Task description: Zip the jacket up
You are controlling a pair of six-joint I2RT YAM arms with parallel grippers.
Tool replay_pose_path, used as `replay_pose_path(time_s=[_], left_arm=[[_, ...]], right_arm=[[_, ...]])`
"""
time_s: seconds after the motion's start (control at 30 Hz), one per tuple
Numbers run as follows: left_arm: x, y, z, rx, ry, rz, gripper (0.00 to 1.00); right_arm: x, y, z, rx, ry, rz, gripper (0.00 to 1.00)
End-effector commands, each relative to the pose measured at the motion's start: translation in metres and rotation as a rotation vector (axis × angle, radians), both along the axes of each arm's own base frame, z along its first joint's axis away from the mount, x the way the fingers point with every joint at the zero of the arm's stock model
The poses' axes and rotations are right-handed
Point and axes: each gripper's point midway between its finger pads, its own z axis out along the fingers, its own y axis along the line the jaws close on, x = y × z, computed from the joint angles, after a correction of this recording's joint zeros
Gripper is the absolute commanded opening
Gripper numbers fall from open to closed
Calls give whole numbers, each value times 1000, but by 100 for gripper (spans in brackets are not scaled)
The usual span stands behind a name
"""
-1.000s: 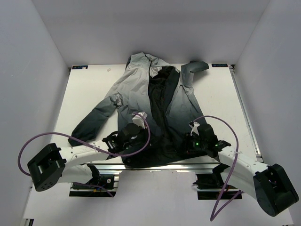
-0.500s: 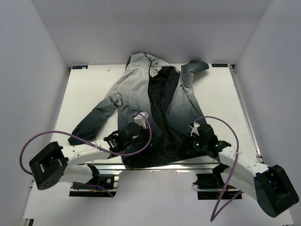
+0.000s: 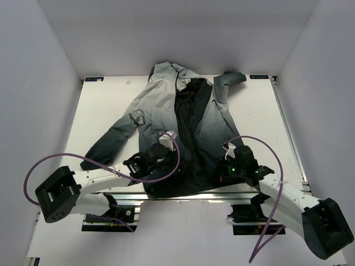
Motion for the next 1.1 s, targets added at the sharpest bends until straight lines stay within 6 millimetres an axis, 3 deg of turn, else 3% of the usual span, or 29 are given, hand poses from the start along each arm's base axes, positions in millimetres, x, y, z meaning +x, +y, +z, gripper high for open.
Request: replay_pose_path(time_s=[0.0,0.03,0.07,0.13,0.17,0.3,0.37,0.63,0.77,0.83,1.07], left_arm=[[5,-10,30,-41,-59,-24,0],[6,-11,34,-45,-72,-28,0],[6,-11,38,-46,-82,-31,0],[14,-11,57,-65,-123,-4,0],[17,-9,59,-51,-140,5,0],[29,-6,79,-49,-195,54,0],[32,-8,86,-52,-213,61,0],[35,-19,102,-96,-246,33,0],[27,-24,112,-122,-259,-20,0],[23,-25,115,-145,-260,-37,0],[-5,-40,123,-244,-250,-198,0]], right_arm=[[25,31,63,175,-174,64,0],[29,36,77,212,-205,75,0],[38,46,105,282,-296,93,0],[38,56,137,379,-358,143,0],[39,63,164,436,-430,182,0],[32,72,205,522,-497,279,0],[24,73,213,561,-502,322,0],[19,72,194,564,-462,319,0],[41,66,172,445,-457,212,0],[43,66,166,432,-452,212,0],[65,68,158,383,-450,139,0]])
